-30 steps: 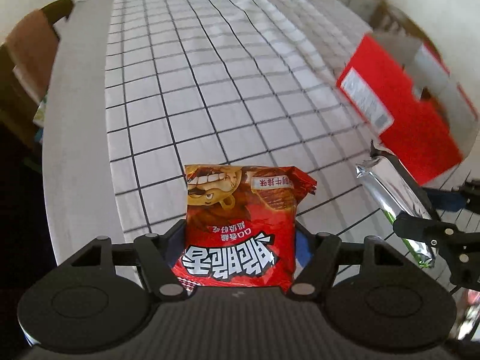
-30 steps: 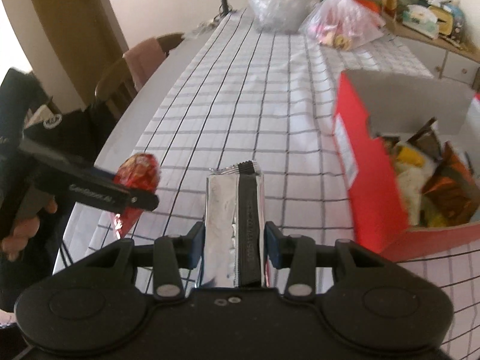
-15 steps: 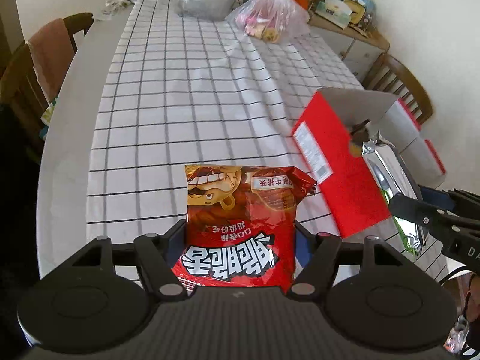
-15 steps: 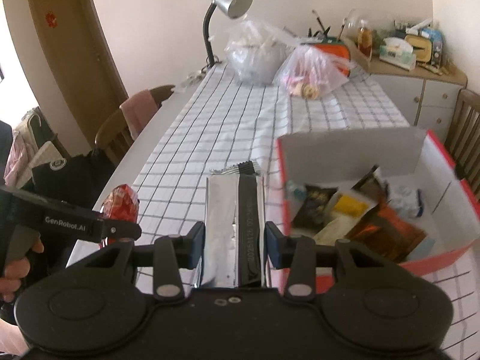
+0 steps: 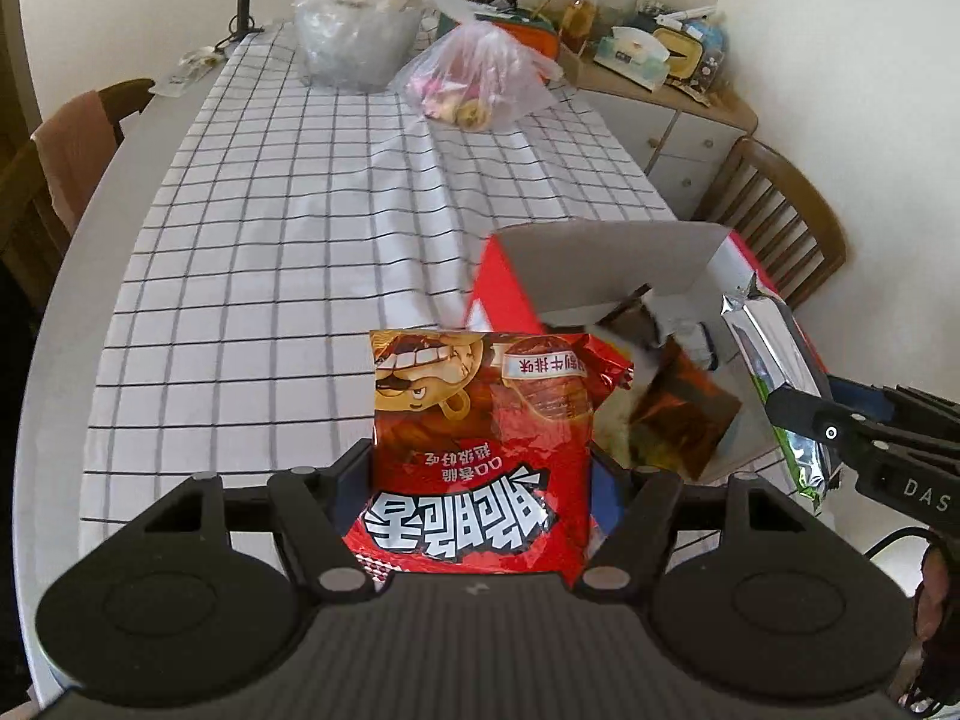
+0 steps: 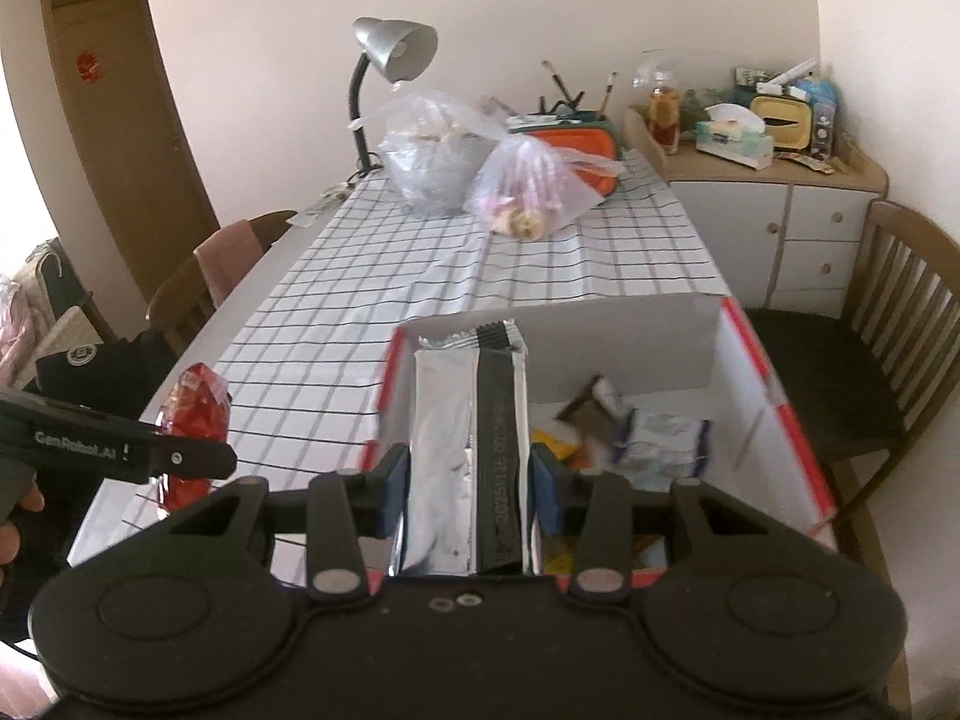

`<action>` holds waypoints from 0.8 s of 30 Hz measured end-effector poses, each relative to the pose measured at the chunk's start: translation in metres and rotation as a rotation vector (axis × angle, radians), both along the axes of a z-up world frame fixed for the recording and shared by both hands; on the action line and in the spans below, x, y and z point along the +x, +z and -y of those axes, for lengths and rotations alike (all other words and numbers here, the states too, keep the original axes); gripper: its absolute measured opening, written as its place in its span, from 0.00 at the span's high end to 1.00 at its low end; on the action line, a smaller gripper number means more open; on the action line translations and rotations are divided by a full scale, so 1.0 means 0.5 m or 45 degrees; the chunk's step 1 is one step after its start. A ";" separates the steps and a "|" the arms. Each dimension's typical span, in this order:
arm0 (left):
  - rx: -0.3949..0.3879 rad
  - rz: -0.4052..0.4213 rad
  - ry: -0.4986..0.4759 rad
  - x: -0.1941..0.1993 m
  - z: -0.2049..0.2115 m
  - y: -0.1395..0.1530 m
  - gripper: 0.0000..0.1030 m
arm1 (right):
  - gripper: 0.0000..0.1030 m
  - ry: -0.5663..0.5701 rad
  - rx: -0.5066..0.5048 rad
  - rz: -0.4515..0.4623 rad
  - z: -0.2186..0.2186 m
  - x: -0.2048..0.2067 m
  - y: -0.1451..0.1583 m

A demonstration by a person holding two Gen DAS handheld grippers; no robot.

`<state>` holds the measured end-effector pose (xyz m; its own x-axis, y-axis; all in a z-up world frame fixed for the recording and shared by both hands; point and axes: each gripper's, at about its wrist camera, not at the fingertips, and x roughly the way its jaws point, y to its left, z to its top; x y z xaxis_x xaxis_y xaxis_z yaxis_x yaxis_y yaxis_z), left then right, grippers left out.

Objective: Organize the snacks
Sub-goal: 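Carry the red snack bag and silver foil bar with both grippers over the red box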

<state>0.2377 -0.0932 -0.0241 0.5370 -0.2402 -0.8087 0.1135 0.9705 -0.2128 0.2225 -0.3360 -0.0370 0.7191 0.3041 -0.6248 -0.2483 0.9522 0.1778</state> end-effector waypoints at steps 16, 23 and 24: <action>0.056 0.009 -0.027 0.067 0.209 0.004 0.31 | 0.60 -0.030 -0.060 -0.018 0.155 0.066 -0.030; 0.116 -0.010 -0.049 0.119 0.271 -0.012 0.31 | 0.60 -0.020 -0.104 -0.052 0.185 0.114 -0.057; 0.123 -0.019 -0.054 0.126 0.277 -0.016 0.31 | 0.60 -0.012 -0.113 -0.058 0.185 0.122 -0.063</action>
